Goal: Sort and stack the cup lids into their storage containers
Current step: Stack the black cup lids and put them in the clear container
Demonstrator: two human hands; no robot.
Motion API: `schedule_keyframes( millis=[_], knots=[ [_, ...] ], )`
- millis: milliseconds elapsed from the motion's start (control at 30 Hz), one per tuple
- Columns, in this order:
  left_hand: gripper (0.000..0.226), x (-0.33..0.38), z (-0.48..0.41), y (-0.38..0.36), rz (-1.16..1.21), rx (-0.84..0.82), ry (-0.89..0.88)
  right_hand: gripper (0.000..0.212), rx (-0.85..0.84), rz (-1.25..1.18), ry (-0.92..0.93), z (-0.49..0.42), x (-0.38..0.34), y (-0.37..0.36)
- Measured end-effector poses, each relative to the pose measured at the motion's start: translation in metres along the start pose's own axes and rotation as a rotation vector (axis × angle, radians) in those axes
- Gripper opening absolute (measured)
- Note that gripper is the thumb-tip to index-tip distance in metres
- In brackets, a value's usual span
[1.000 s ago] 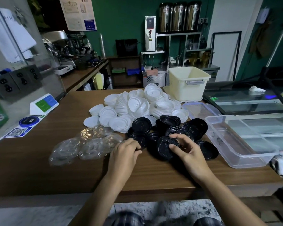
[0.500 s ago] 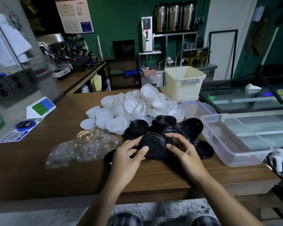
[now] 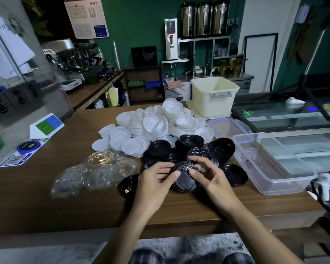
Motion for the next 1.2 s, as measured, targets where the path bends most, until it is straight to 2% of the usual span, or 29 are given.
schedule_keyframes(
  millis=[167, 300, 400, 533, 700, 900, 1000, 1100, 1200],
  knots=[
    [0.031, 0.001, -0.004, 0.004, -0.038, -0.037, -0.026, 0.043, -0.053, 0.035, -0.024, 0.001, 0.003, -0.002],
    [0.038, 0.015, -0.007, 0.028, -0.431, -0.021, -0.279, 0.046, -0.005, 0.062, -0.022, -0.001, 0.005, 0.003],
    [0.039, 0.010, -0.010, 0.037, -0.736, -0.113, -0.380, 0.042, 0.056, 0.025, -0.013, -0.002, 0.005, 0.006],
    [0.024, 0.004, -0.006, 0.028, -0.978, -0.137, -0.521, 0.037, 0.081, 0.055, 0.016, -0.002, 0.002, 0.007],
    [0.017, 0.007, -0.008, 0.027, -0.959, -0.086, -0.535, 0.037, 0.090, 0.078, 0.025, -0.002, 0.000, 0.006],
    [0.035, 0.010, -0.008, 0.015, -0.946, -0.084, -0.568, 0.037, 0.083, 0.103, 0.032, -0.003, 0.000, 0.005],
    [0.042, 0.018, -0.010, 0.025, -0.774, -0.003, -0.513, 0.035, 0.081, 0.116, 0.042, -0.002, -0.001, 0.006],
    [0.039, 0.022, -0.012, 0.034, -0.551, 0.034, -0.421, 0.032, 0.078, 0.146, 0.057, -0.002, -0.002, 0.006],
    [0.036, 0.020, -0.008, 0.038, -0.270, 0.010, -0.228, 0.032, 0.081, 0.155, 0.051, -0.003, -0.001, 0.006]
  ],
)
Point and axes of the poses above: each hand's wrist, its own z-axis away from the middle knuckle, its own y-axis out of the back of the hand, x = y × z, the point moved 8 cm from there along -z, towards the middle knuckle, and after that the axes turned 5 degrees about -z, right-handed, at the moved point
